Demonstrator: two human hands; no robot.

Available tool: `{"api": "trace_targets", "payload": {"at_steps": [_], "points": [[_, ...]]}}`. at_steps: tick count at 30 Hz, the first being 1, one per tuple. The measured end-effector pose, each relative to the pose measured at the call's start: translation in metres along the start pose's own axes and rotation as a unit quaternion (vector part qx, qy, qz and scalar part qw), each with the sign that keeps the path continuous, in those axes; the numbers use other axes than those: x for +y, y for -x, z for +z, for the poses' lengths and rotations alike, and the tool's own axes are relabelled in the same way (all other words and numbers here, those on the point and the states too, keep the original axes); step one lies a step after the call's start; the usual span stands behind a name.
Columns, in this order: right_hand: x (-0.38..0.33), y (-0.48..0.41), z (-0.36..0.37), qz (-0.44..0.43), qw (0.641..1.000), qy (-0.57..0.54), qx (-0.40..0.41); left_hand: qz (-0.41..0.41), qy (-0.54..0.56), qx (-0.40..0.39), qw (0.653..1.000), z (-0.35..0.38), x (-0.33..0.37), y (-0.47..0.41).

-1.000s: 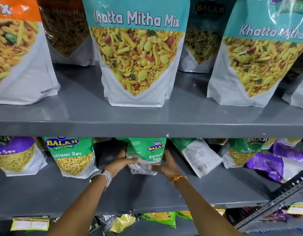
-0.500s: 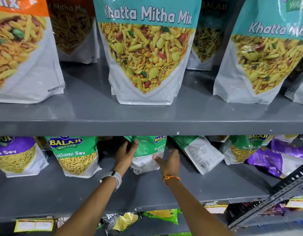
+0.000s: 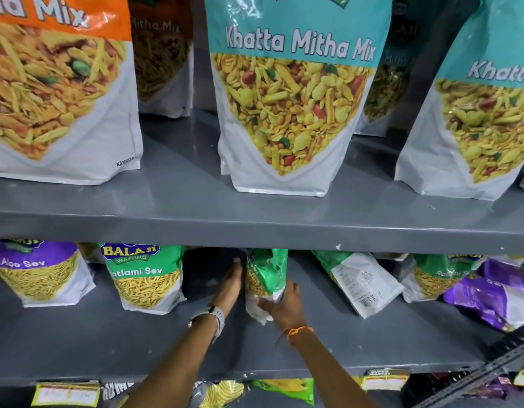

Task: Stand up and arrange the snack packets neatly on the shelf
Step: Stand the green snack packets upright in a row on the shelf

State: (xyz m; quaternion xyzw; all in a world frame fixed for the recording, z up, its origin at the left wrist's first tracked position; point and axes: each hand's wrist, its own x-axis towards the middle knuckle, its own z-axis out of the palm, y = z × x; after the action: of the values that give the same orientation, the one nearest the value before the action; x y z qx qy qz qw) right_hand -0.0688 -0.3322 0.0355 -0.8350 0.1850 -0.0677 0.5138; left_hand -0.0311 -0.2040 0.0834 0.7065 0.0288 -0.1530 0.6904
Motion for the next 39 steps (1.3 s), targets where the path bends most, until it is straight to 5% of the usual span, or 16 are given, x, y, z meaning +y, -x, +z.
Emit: {"api": "trace_targets", "payload": {"at_steps": [4,10,16,22,29,32,36,39], "points": [[-0.005,-0.016,-0.022,0.006,0.995,-0.042,-0.09,0.005,-0.005,0.065,0.998,0.006,-0.015,0.011],[0.019,-0.033,-0.046,0.056,0.995,-0.041,-0.066,0.105,-0.089,0.071,0.988,-0.016,-0.044,0.002],[0.013,-0.023,-0.046,0.034,0.995,-0.055,-0.074,0.048,-0.137,-0.099,0.985,-0.017,-0.018,-0.02],[0.026,-0.032,-0.035,0.043,0.998,-0.018,-0.042,0.105,-0.137,0.012,0.985,-0.014,-0.032,-0.013],[-0.006,-0.008,-0.04,0.011,0.997,0.062,-0.04,0.15,-0.159,0.043,0.975,-0.012,-0.027,-0.006],[-0.015,0.006,-0.072,0.002,0.998,0.056,0.028,0.143,-0.1,0.045,0.984,-0.009,-0.029,0.001],[-0.005,-0.004,-0.148,0.004,0.98,0.05,0.192,0.159,-0.001,0.2,0.967,0.016,-0.056,0.04],[0.009,-0.018,-0.199,0.033,0.969,0.11,0.218,0.169,-0.048,0.135,0.975,0.073,-0.068,0.069]]}}
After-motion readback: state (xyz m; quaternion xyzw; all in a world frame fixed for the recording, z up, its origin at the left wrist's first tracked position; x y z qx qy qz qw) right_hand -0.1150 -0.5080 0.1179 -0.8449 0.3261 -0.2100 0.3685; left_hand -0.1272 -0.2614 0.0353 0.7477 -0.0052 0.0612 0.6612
